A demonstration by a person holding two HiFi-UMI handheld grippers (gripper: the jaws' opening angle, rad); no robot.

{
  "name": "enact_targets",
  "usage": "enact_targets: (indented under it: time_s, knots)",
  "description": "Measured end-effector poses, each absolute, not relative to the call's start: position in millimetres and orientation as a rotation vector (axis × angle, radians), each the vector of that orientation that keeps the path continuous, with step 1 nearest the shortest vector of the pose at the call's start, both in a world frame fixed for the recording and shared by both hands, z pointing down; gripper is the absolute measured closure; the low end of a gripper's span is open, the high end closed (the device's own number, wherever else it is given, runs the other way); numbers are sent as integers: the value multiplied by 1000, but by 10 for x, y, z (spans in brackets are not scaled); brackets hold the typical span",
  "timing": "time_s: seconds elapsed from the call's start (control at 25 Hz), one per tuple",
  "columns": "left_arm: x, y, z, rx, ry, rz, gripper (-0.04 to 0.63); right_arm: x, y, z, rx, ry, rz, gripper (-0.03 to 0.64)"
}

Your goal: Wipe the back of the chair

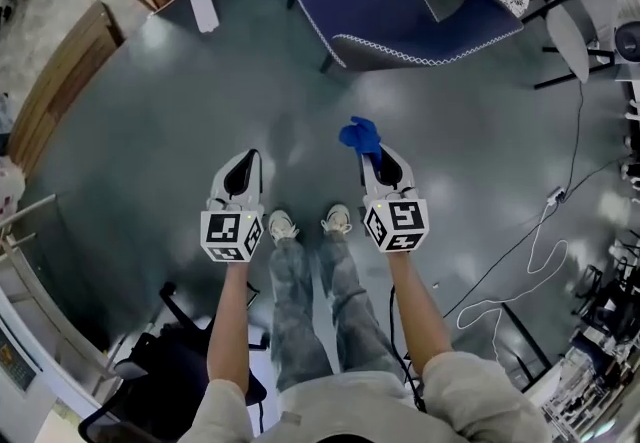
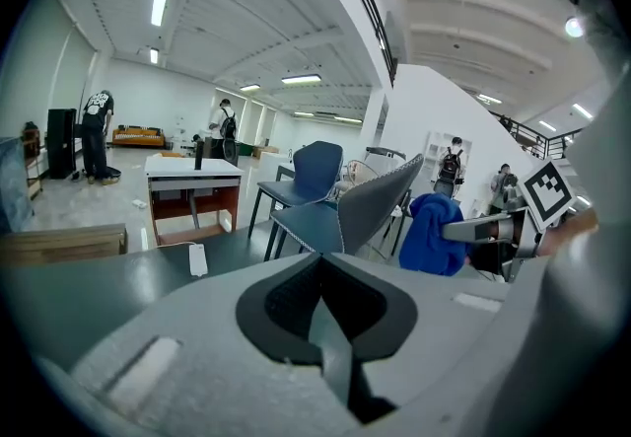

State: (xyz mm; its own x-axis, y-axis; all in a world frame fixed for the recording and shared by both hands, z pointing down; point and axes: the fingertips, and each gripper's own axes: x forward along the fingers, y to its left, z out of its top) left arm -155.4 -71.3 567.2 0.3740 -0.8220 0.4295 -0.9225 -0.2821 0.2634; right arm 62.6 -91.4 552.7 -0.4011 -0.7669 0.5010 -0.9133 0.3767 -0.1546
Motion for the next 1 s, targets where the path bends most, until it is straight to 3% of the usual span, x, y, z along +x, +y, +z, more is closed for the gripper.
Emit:
enact_targets:
  time_s: [0.48,1.0]
  knots:
    - [-1457,-562,6373,2167,-1459,306,594,554,-1000,6360,1453,-2270,594,549]
    - [-1559,-724,6410,2171,-1459,331,594,337,-2136,5556,1590,-2411,399,549]
